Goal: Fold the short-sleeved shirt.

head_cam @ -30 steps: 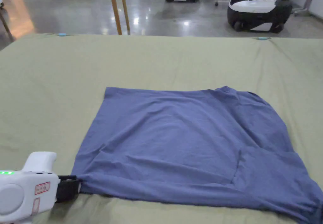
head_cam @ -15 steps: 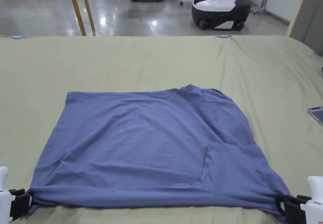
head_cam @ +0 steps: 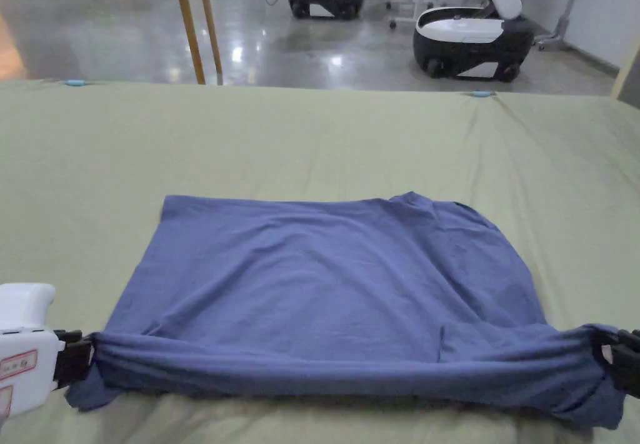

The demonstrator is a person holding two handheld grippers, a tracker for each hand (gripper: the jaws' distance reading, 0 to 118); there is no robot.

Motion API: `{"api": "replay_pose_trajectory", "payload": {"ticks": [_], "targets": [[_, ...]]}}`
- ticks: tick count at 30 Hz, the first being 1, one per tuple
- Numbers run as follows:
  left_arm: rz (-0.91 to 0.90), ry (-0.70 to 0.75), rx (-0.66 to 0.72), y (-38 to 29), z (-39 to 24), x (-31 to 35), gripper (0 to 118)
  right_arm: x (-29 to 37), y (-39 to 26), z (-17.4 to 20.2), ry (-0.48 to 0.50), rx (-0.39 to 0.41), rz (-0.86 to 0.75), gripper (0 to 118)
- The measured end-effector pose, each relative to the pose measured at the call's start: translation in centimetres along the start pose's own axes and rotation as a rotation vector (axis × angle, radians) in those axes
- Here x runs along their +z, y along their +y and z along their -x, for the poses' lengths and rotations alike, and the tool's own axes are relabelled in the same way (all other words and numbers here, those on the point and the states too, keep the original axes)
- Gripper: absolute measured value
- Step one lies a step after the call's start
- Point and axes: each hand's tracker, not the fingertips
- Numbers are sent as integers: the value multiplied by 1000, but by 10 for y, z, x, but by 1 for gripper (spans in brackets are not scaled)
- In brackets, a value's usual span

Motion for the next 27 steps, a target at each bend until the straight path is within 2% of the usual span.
{"api": "replay_pose_trajectory", "payload": {"ticks": [10, 16, 18, 19, 20, 21, 22, 23, 26, 27], "targets": [[16, -3, -15, 90, 7, -80, 5, -117, 87, 1, -29, 64, 71, 5], [90, -6, 2, 100, 6, -131, 7, -178, 87, -14, -20, 9, 168, 7], [88, -36, 30, 98, 9, -137, 18, -184, 82, -23, 2, -36, 172, 19], [90, -51, 38, 97, 11, -137, 18, -182, 79, -28, 16, -70, 170, 19], [100, -44, 46, 94, 10, -135, 54, -181, 77, -34, 20, -100, 185, 48], [107, -37, 51, 91, 11, -135, 105, -180, 73, -40, 28, -126, 205, 99], [77, -32, 55, 86, 12, -126, 113, -171, 68, -43, 27, -148, 186, 118], [62, -22, 53, 83, 13, -117, 107, -152, 62, -47, 35, -150, 122, 116], [35, 2, 72, 70, 18, -91, 99, -126, 50, -40, -32, -108, 124, 113], [19, 8, 64, 64, 19, -80, 86, -114, 44, -39, -42, -101, 104, 104]]}}
